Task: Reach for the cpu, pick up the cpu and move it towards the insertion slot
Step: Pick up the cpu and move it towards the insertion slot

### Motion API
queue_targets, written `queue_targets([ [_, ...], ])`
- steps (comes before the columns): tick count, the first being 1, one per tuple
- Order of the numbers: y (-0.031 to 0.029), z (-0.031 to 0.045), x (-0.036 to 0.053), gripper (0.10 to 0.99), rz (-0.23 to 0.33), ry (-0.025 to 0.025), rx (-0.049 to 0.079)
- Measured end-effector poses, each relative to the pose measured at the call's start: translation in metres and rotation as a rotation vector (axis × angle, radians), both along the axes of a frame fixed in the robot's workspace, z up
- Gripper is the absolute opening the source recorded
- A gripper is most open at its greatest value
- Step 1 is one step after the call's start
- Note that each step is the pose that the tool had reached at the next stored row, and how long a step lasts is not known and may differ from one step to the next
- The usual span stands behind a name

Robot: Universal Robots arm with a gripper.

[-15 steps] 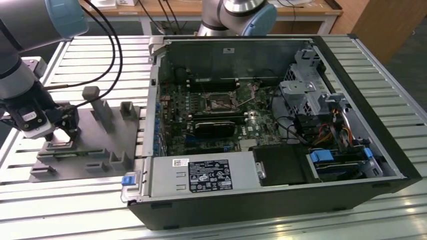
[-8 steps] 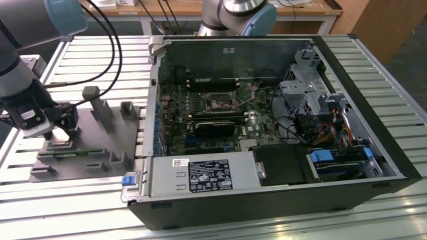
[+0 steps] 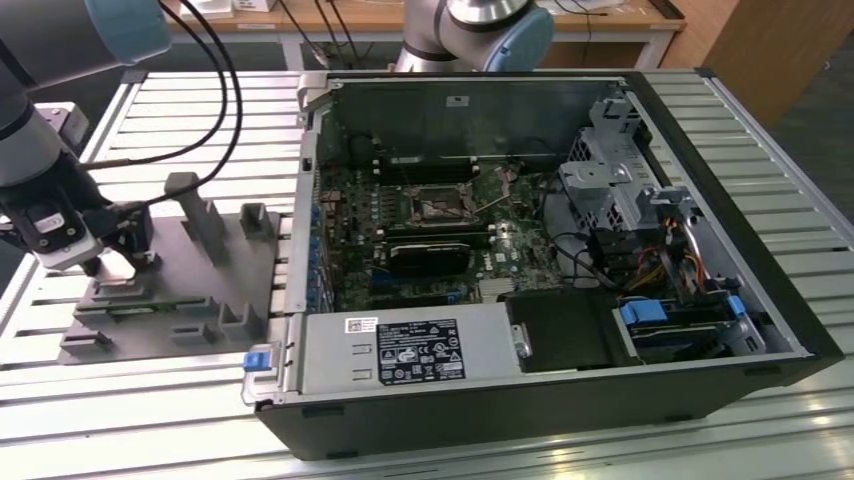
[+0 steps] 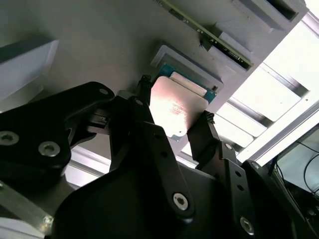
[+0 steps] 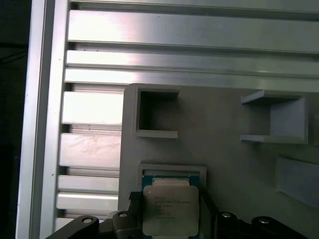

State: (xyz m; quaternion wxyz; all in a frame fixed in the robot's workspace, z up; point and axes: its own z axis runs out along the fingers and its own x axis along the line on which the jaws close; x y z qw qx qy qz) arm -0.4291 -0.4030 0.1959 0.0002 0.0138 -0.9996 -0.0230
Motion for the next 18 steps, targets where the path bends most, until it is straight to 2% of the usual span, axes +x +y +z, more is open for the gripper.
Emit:
queue_targets([
  [18,0.0000,0.0093,0.0000,0.545,0.000,0.0001,0.000],
])
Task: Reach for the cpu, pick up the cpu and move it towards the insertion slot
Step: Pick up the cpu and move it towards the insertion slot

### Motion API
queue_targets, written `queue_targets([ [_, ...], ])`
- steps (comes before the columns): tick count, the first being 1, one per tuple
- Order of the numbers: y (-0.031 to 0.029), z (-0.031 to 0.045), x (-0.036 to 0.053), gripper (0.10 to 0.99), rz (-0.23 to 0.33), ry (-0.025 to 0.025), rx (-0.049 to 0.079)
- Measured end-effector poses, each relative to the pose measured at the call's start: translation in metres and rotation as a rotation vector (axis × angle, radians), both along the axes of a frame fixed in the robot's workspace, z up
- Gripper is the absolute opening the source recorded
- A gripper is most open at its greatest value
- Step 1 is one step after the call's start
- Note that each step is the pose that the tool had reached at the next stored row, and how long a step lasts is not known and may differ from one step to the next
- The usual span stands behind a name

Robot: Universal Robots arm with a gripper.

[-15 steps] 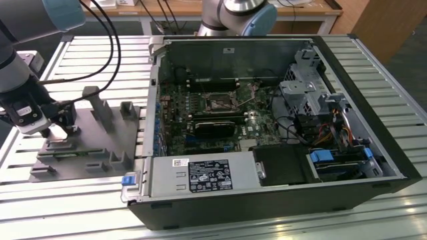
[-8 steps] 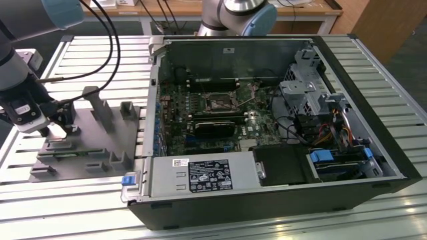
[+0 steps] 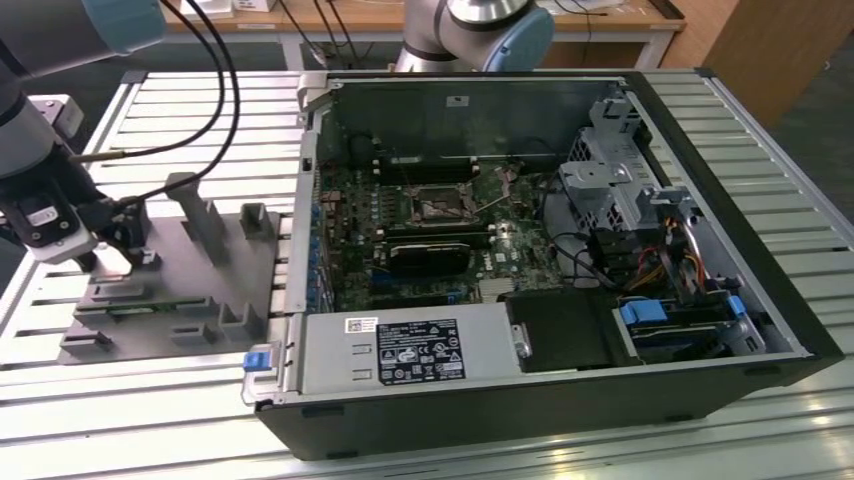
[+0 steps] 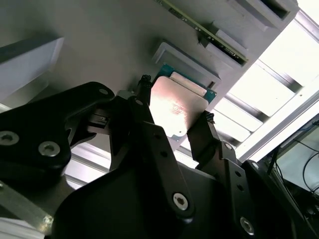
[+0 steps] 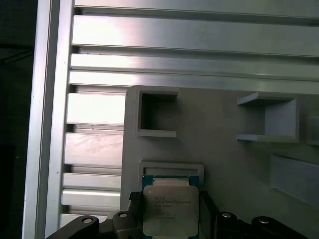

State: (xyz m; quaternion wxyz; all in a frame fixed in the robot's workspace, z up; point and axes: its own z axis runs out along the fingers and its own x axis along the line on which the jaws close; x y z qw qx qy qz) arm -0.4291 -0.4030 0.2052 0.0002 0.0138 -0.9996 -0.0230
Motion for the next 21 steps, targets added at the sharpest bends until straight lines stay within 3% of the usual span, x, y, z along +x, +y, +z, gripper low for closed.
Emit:
queue_targets([
  [10,0.0000,0.0046,0.0000,0.545,0.000,0.0001,0.000],
  [21,0.0000,0.0182,0.0000,0.545,0.000,0.0001,0.000],
])
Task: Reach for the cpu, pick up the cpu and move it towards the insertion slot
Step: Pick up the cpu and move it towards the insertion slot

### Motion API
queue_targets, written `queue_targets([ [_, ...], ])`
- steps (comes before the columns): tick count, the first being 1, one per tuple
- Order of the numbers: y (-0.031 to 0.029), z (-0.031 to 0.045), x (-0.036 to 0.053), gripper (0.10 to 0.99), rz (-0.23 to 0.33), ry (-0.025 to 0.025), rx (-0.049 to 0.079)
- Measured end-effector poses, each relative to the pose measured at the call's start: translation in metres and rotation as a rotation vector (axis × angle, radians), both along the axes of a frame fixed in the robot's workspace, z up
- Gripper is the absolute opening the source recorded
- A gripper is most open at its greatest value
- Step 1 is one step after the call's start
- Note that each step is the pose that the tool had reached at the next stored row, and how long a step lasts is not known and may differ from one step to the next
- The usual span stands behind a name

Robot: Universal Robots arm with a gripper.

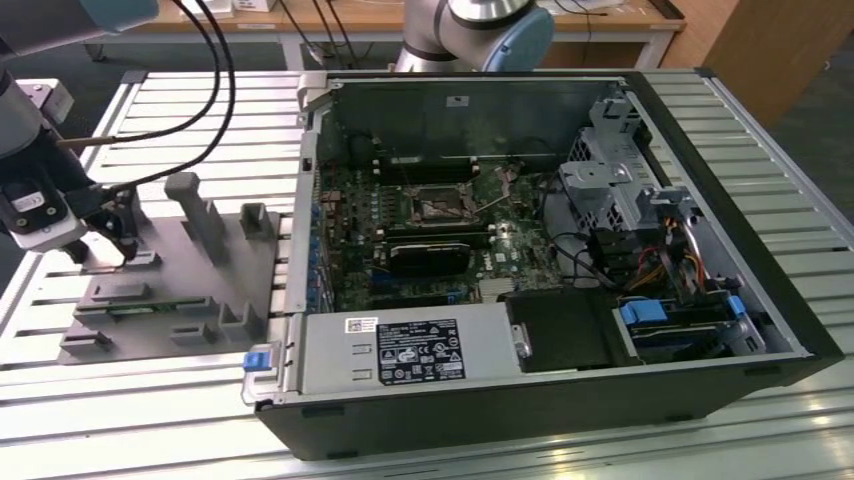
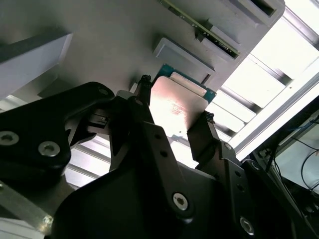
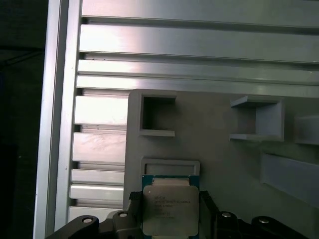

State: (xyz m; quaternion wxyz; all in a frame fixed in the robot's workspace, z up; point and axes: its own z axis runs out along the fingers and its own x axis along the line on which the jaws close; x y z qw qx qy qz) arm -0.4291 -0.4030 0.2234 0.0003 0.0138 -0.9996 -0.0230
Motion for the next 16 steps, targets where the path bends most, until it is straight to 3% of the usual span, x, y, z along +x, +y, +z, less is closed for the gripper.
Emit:
queue_targets([
  [16,0.0000,0.0163,0.0000,0.545,0.000,-0.0001,0.000],
])
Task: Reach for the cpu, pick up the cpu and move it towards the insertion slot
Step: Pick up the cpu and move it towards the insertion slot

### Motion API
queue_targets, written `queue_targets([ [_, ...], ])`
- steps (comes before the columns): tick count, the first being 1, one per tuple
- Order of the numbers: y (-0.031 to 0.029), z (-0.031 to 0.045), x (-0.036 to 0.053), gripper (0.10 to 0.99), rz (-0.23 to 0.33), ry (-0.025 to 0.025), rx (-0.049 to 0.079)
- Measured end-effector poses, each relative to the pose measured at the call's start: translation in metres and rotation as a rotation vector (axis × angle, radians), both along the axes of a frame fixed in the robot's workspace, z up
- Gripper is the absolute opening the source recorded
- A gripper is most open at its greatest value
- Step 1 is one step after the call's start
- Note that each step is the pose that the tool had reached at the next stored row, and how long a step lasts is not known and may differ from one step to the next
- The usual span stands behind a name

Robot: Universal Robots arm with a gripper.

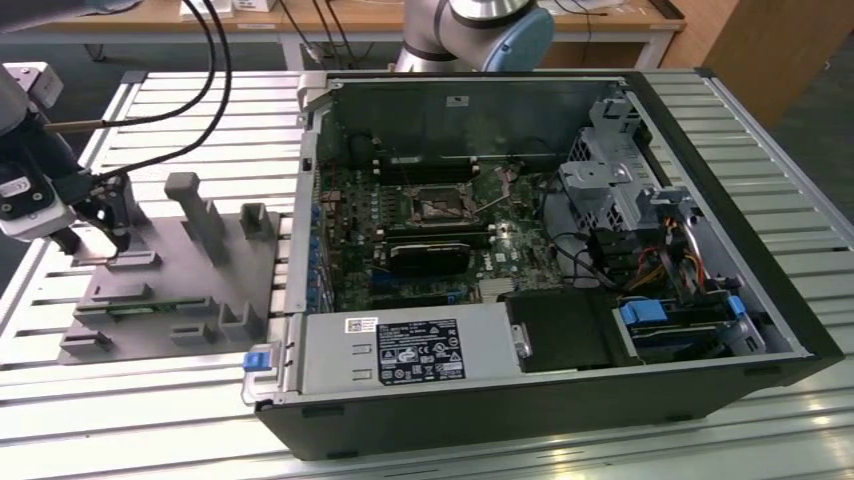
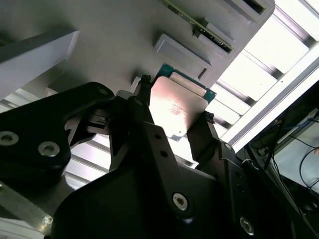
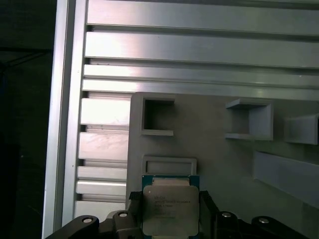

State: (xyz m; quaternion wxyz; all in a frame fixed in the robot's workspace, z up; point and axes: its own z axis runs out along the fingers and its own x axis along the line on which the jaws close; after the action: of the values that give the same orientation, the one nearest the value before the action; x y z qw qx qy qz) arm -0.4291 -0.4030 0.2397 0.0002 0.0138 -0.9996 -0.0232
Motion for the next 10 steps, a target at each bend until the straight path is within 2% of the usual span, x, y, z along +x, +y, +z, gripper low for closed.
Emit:
queue_targets([
  [10,0.0000,0.0089,0.0000,0.545,0.000,0.0000,0.001],
])
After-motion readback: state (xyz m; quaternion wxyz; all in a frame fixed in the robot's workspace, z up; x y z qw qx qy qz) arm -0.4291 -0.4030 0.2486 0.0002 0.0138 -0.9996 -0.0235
